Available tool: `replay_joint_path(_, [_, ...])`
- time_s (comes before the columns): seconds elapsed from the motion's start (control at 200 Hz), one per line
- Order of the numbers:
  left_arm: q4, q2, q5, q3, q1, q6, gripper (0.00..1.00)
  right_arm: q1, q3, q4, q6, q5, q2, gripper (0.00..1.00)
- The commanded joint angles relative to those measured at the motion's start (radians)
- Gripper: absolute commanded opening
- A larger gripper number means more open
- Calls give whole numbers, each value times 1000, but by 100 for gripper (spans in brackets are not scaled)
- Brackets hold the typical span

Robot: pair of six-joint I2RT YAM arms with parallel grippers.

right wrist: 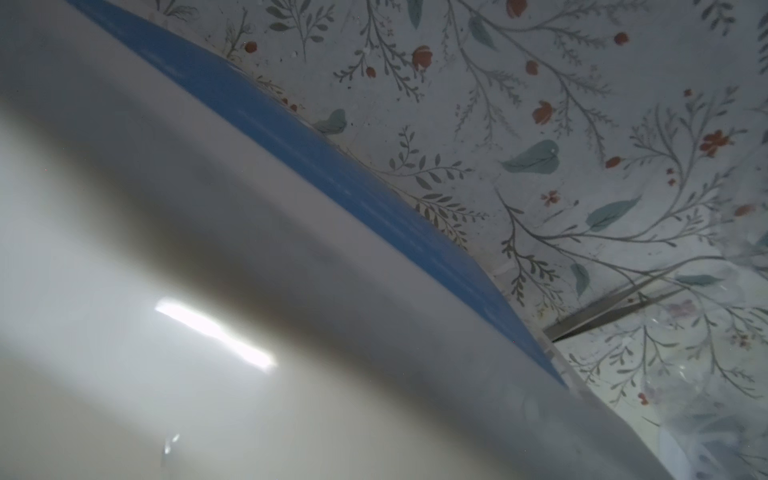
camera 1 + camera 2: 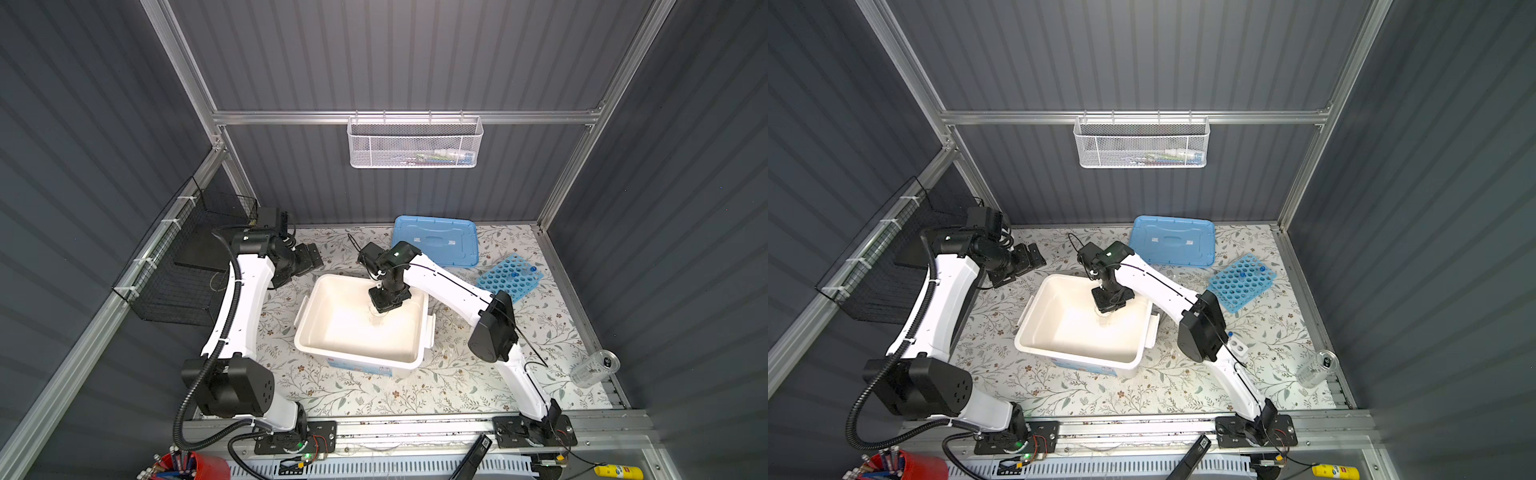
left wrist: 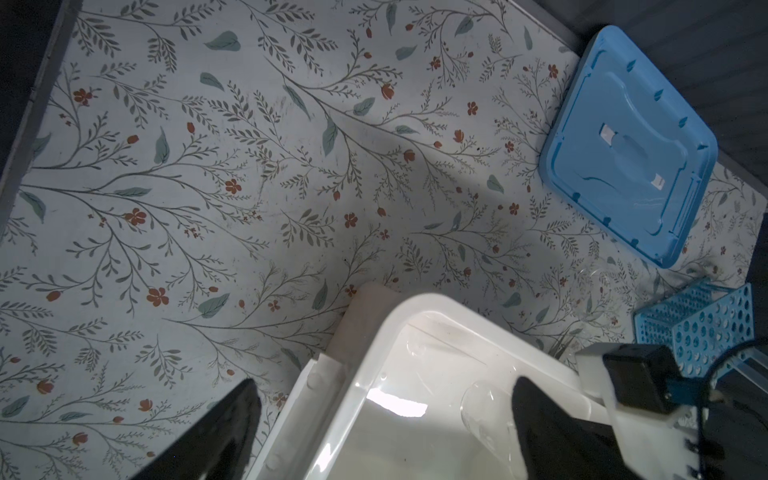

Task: Organize the chemistry lab equipment
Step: 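Carry the beaker over the white bin and lower it inside with the right gripper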

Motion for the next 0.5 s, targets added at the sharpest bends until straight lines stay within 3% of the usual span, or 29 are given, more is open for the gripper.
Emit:
replay_joint_path(0.0, [48,-13,-53,-12,7,-25,95,1,15,72,-48,-27,4,0])
replay_joint_path(0.225, [131,-21,-78,-61,26,-24,96,33,14,157,-114,12,-12,0])
replay_joint_path(0.38, [154,-19,-59,-100,27,-46,95,35,95,83,-149,37,-9,0])
replay_joint_path(0.495, [203,-52,-69,-152,29,-58,96,45,51,104,-172,51,-53,0])
